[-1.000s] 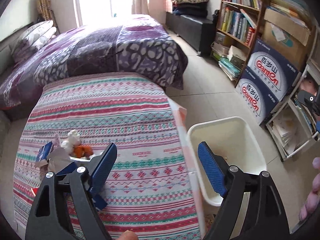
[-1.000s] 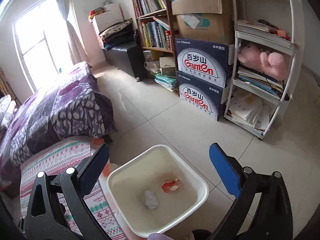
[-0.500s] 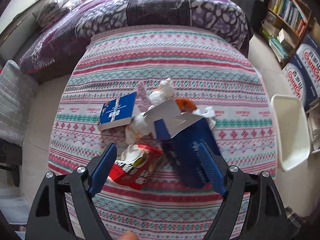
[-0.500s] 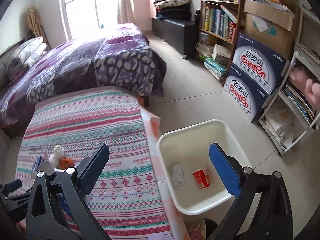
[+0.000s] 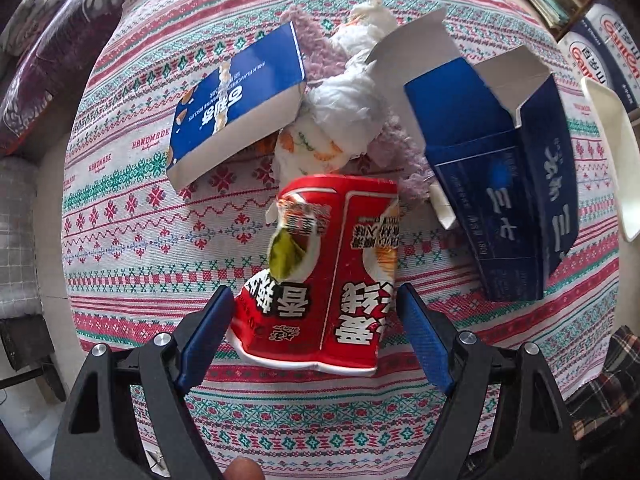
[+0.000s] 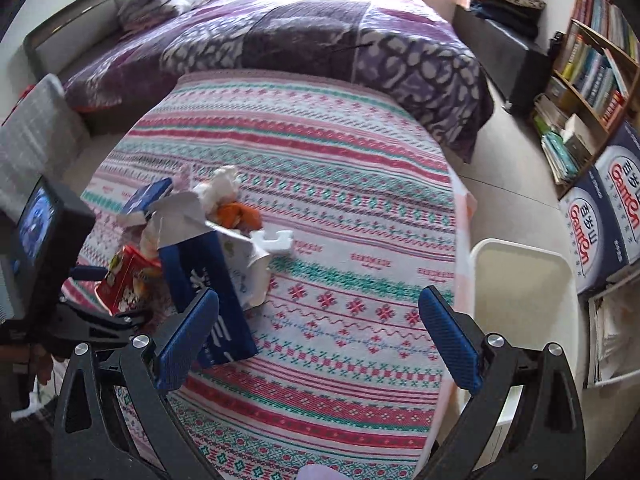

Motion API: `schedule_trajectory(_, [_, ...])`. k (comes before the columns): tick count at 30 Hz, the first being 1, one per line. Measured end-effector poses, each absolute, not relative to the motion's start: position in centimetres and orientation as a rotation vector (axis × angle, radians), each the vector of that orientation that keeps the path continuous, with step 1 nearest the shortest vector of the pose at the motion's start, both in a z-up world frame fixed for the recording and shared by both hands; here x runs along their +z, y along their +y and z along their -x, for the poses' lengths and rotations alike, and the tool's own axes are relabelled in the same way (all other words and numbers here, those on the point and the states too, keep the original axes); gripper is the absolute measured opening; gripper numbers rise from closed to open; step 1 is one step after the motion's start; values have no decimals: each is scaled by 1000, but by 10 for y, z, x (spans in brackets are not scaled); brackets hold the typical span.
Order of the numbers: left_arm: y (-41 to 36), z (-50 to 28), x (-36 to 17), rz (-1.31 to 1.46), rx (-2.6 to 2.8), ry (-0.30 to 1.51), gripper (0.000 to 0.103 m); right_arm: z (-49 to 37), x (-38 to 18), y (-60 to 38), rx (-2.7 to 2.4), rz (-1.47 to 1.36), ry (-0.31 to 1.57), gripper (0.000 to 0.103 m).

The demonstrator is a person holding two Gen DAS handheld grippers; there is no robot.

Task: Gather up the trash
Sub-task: 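Grasp the red snack carton with the left tool while the right tool grasps the blue carton, then carry the blue carton into the bin and open the right tool while the left tool holds the red carton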

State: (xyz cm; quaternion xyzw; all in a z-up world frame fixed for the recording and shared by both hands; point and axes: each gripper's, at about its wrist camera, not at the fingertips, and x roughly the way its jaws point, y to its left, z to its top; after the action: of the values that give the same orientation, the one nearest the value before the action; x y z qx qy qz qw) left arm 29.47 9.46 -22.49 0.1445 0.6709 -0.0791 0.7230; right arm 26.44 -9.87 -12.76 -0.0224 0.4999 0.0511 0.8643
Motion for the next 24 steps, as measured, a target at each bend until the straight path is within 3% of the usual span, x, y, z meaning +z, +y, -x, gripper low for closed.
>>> schedule_trajectory(1, [98,-295,-228,-311,-166,1489,77,-265,-131,-92,130,62,1057,96])
schedule_trajectory(2, [102,-295,-230,-288,-166,1498,62,-265,-135,-86,147,72,1063,96])
schedule_trajectory(3, [107,-296,-230,-252,-166,1508,57,-266,-137,-81,162,78,1070,96])
schedule_trajectory(12, [144,-284,-183,-48,-125,1386,44,-270,-158,-42,233,133,1118,96])
schedule_trajectory(21, [160,-277,-118,98,-84,1205,43,-279,-180,-14,240,165,1166,95])
schedule_trajectory(22, [160,-279,-113,109,-83,1193,43,-281,-182,-12,240,159,1168,93])
schedule_trajectory(24, [160,-285,-111,124,-75,1172,43,-282,-183,-11,249,133,1184,63])
